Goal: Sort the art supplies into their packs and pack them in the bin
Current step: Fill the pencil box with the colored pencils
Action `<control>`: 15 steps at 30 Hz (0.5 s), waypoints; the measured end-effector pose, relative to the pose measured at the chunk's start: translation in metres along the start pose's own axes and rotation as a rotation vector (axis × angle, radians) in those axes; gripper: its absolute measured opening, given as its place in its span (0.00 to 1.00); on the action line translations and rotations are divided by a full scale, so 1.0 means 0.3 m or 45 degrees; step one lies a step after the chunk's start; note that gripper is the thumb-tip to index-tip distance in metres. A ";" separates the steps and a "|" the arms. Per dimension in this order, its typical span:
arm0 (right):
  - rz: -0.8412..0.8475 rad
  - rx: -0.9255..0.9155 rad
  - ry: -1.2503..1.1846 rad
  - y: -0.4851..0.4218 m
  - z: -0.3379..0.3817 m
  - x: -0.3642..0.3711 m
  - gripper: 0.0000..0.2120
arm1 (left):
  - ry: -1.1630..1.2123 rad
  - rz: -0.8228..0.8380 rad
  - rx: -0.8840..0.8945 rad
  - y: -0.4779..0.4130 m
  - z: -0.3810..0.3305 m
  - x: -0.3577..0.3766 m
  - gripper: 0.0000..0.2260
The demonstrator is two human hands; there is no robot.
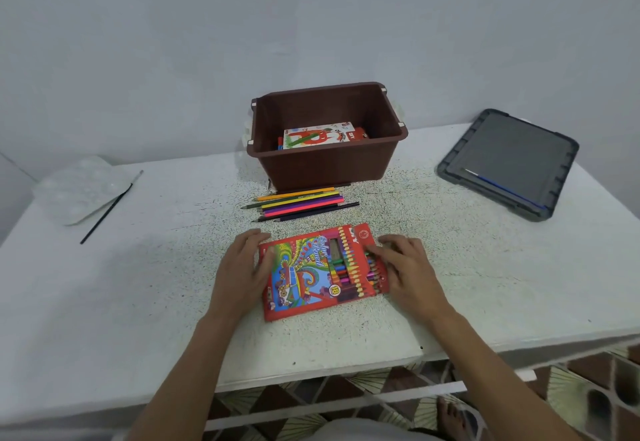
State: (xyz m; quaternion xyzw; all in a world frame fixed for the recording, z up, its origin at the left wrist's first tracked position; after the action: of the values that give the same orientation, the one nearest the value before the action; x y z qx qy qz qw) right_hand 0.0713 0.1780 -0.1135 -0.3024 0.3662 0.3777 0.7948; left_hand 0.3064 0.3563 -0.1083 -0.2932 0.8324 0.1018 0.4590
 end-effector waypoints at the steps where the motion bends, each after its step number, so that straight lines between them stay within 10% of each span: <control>1: -0.002 0.002 -0.002 -0.001 0.000 -0.002 0.17 | -0.060 -0.003 0.003 -0.024 -0.007 -0.009 0.14; 15: 0.009 0.030 0.032 -0.003 0.011 -0.005 0.23 | -0.596 0.157 0.112 -0.222 -0.136 0.007 0.13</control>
State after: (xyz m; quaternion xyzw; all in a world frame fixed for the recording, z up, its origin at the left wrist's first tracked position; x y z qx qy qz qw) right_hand 0.0725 0.1796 -0.1103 -0.2966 0.3818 0.3724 0.7922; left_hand 0.3156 0.2837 -0.0805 -0.1901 0.7235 0.1585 0.6445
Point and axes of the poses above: each hand's wrist, its own y-axis away from the middle knuckle, its own x-axis out of the palm, z = x × y, the point moved 8 cm from there along -y, towards the middle knuckle, and after that the axes turned 10 degrees about z, right-handed, at the moved point
